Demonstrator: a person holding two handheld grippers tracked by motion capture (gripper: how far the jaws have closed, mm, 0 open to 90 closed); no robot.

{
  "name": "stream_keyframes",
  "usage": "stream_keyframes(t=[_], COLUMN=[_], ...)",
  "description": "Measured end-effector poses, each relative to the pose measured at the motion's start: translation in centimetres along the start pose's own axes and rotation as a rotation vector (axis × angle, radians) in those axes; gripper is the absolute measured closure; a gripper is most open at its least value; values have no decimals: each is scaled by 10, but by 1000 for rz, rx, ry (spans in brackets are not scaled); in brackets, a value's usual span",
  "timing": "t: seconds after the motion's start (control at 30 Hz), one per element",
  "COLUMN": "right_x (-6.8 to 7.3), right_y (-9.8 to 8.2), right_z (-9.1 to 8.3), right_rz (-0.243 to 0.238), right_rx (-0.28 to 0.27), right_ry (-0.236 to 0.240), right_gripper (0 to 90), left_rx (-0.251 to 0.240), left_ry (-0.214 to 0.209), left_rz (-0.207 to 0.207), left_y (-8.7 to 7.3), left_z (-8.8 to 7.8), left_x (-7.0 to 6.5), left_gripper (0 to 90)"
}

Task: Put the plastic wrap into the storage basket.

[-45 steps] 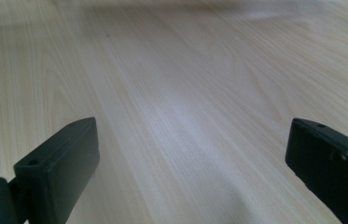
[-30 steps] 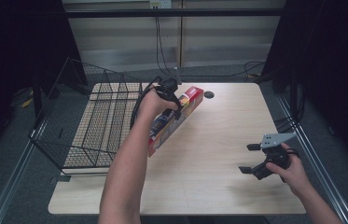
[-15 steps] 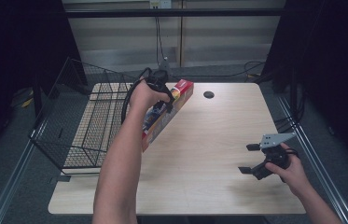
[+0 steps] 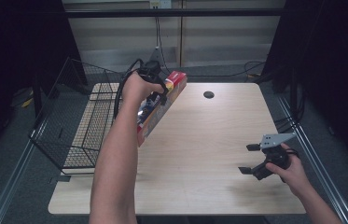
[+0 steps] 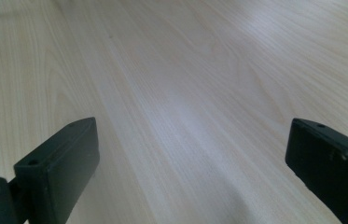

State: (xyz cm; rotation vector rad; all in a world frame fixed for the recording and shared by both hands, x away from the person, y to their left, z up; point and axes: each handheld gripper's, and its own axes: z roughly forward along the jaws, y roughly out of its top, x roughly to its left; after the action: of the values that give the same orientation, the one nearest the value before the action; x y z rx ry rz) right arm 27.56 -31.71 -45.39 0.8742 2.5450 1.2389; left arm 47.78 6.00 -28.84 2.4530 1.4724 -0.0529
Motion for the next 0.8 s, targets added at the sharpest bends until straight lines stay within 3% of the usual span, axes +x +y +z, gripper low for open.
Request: stream_keyframes(t=[0.2, 0.3, 0.33, 0.47, 0.8], right_x=[0, 0, 0, 0, 1], right_y=[0, 0, 1, 1, 1], right_z=[0, 0, -1, 0, 0], right_rz=[3, 2, 8, 7, 4], right_rx=[-2, -3, -1, -1, 1], right_ry=[-3, -4, 2, -1, 2], right_gripper=[28, 28, 27, 28, 27], left_rx=[0, 1, -6, -3, -22], left_ry=[20, 25, 33, 53, 57], left_rz=[-30, -22, -39, -47, -115], left_y=[-3, -4, -6, -8, -18], left_z=[-7, -10, -13, -21, -35], left_x=[8, 11, 12, 16, 29], left_gripper=[462, 462, 461, 461, 461])
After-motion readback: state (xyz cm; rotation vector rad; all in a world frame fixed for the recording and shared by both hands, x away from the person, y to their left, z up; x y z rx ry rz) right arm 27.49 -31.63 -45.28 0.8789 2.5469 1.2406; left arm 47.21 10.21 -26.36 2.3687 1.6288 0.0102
